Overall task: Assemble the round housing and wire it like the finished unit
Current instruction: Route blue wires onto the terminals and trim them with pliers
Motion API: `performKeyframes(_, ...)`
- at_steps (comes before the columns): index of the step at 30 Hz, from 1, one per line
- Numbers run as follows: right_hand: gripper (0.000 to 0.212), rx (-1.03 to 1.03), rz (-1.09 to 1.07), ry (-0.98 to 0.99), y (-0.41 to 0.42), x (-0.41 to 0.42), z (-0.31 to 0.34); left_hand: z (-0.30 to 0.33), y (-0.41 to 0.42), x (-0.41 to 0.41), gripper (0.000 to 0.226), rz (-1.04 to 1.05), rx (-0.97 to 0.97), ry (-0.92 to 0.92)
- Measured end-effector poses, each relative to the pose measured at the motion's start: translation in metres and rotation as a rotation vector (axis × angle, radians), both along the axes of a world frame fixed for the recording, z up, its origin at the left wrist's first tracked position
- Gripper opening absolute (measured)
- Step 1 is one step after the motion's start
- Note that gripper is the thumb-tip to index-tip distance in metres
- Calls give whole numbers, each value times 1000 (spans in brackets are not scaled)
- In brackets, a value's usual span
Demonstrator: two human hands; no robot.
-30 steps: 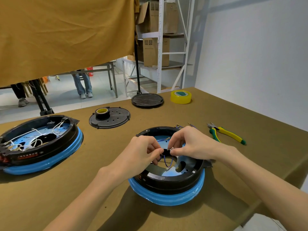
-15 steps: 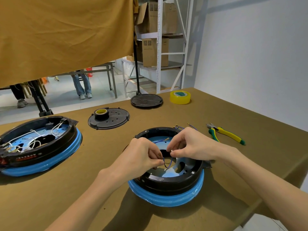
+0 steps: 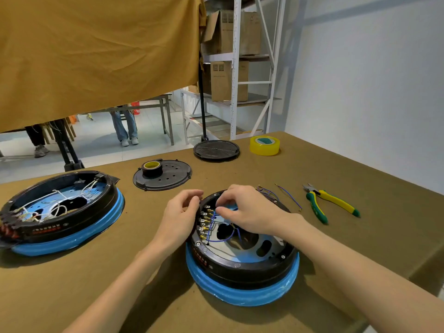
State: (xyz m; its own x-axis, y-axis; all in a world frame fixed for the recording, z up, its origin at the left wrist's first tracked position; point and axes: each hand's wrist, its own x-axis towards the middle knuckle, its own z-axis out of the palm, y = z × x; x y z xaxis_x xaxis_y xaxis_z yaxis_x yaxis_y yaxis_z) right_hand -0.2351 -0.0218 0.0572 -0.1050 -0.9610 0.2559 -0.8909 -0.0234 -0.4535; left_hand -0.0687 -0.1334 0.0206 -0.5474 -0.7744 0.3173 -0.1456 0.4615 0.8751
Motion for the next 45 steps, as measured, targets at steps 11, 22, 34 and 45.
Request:
performKeyframes(11,12,211,-58,-269,-36,-5,0,-12,2,-3,26,-62,330,144)
performKeyframes(22,11,171,-126,-190,-38,3,-3,-4,1,0,25,36,138,-60)
performKeyframes(34,10,111,-126,-249,-29,8,-7,8,18,9,29,191,-56,-115)
performKeyframes(45,9,128,-109,-292,-19,14,-5,7,17,10,28,195,-66,-117)
